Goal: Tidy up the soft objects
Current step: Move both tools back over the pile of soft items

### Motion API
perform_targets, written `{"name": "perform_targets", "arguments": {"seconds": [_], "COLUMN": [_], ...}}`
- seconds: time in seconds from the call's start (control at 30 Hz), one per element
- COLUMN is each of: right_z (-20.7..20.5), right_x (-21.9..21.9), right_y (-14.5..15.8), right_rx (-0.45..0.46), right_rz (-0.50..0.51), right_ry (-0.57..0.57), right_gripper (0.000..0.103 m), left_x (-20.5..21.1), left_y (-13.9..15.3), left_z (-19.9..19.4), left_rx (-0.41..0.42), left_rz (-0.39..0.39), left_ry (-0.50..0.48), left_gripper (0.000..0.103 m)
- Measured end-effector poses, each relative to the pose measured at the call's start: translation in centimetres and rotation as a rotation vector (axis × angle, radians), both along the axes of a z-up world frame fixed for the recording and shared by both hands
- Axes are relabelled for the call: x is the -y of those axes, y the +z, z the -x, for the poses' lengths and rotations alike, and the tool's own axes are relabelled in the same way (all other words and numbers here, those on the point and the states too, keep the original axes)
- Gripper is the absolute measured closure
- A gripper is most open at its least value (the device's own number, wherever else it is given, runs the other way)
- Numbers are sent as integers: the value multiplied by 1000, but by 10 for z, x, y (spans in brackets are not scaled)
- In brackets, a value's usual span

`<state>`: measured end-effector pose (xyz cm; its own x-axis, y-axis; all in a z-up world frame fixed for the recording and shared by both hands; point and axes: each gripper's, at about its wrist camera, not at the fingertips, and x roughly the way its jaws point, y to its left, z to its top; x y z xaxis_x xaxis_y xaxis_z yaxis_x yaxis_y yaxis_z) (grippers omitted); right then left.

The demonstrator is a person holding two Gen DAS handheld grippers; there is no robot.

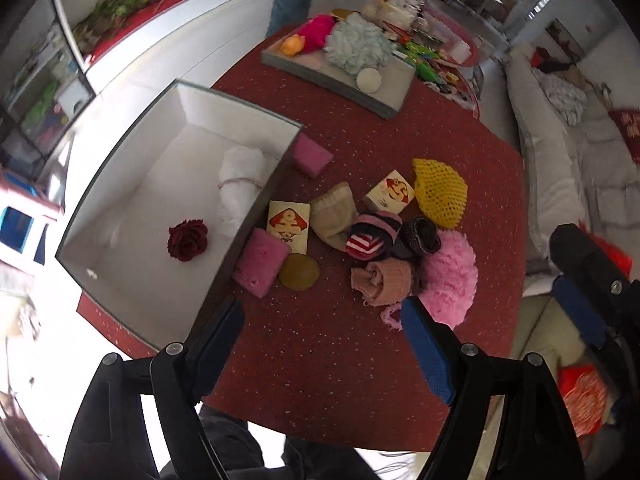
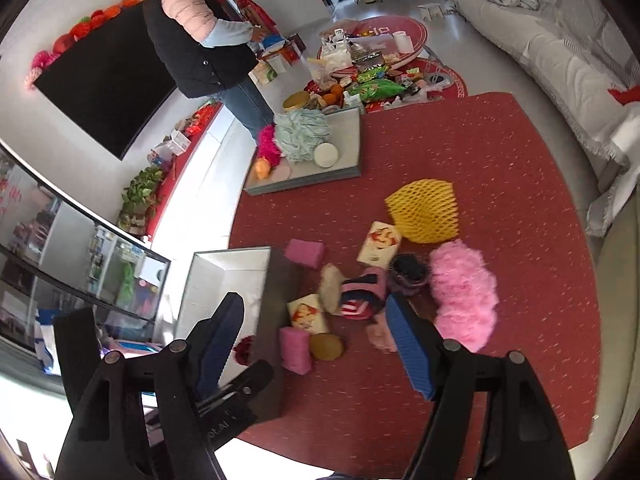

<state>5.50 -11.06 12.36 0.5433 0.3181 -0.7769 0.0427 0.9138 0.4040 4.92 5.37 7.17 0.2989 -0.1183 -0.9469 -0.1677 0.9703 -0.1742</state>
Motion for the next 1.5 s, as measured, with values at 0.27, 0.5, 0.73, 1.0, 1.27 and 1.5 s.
{"name": "perform_targets", "arguments": {"seconds": [0.27, 0.5, 0.73, 1.0, 1.27, 1.5], "right_z": [9, 0, -11, -26, -44, -63], "right_x": [84, 99, 96, 92, 93, 93], "right_y": [-60, -104, -117, -136, -145, -154], "right_rx": [-158, -248, -235, -277, -280, -294], "right_rz": [213, 350, 370, 381, 421, 438], "right_ry": [67, 130, 161, 154, 125, 127], "right_gripper": [25, 25, 25, 25, 25, 25], "left_x": [63, 81, 81, 35, 24, 82], "left_y": [-53, -80, -104, -127, -135, -132], "left_z": [7, 2, -8, -17, -31, -37], "left_rx": [-94, -131, -111, -110, -72, -12], "left_rz": [-205, -260, -232, -247, -228, -159], "left_ry": [-259, -305, -314, -177, -222, -459], "left_gripper": [22, 22, 22, 22, 22, 22]}}
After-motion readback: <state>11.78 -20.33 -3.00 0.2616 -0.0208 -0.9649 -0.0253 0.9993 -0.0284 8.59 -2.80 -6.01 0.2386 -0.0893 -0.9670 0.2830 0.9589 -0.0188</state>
